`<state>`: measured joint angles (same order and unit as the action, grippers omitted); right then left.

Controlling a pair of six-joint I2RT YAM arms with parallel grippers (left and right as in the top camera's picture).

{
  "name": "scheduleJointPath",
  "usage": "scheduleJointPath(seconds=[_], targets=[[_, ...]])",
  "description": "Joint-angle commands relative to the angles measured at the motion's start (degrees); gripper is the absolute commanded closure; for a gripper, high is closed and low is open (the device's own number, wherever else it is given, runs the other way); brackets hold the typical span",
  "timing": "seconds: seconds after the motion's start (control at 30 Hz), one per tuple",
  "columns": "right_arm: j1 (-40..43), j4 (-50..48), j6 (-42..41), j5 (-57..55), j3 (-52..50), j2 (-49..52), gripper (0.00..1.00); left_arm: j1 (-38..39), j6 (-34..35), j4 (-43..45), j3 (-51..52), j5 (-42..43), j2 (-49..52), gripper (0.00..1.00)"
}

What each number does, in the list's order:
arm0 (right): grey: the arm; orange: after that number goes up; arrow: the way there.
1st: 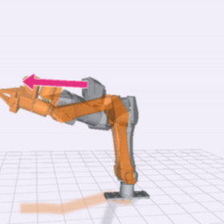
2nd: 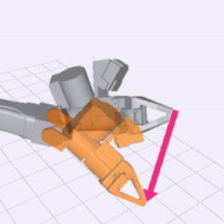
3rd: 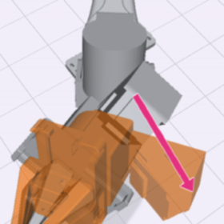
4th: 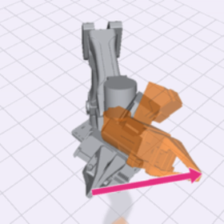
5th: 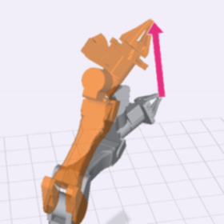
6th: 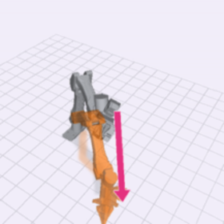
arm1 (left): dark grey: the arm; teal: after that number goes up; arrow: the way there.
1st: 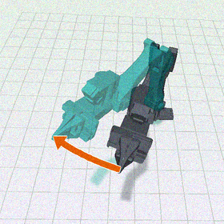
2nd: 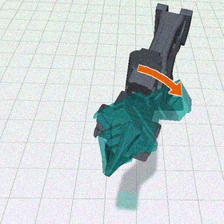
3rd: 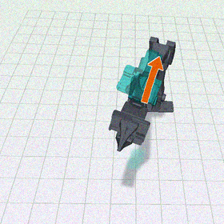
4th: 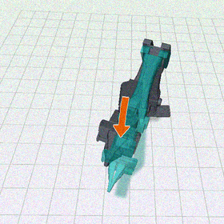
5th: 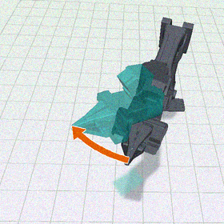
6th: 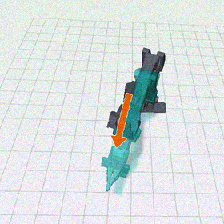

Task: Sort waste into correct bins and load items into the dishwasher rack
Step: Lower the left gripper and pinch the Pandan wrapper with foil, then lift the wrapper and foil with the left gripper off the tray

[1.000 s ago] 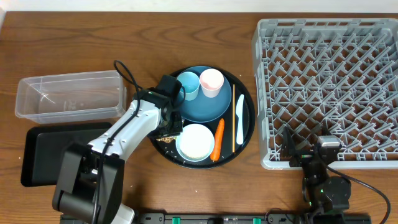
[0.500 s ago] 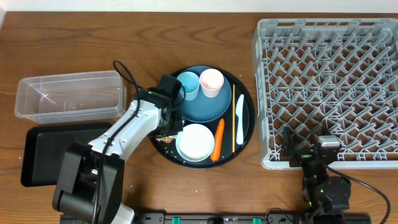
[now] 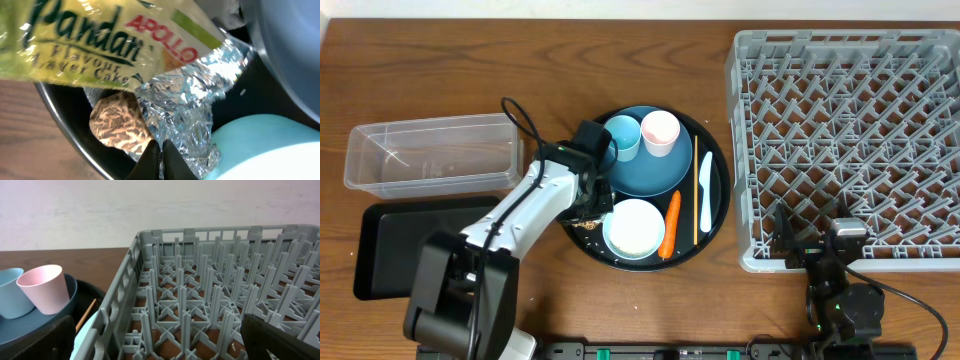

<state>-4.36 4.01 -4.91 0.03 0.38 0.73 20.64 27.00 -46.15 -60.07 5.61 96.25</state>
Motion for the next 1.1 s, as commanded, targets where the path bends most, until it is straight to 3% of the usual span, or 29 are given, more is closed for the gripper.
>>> scheduleJointPath(seconds=[0.0,0.63,0.9,0.93,1.07], targets=[[1.0,0.3,0.7,-0.5,-0.1,0.0,0.01,-1.2,-0.2,-1.2,-2.8,-1.2,-2.2,0.94],[1.0,0.3,0.7,-0.5,-0.1,0.0,0.01,-9.6,-0.3,-2.1,-3.1,-1.8,-16.0,0.94],[1.0,0.3,0.7,-0.5,-0.1,0.0,0.01,-9.9,-0.1,-6.4,-3.0,1.9,-15.4,0.94],[1.0,0.3,0.7,-0.5,-0.1,0.0,0.01,-9.9,-0.1,-7.1,-3.0,2.1,-14.9,0.92],[1.0,0.3,0.7,-0.5,-0.1,0.0,0.01,-9.8,-0.6,-8.7,-1.8,2.3,-12.6,0.57]])
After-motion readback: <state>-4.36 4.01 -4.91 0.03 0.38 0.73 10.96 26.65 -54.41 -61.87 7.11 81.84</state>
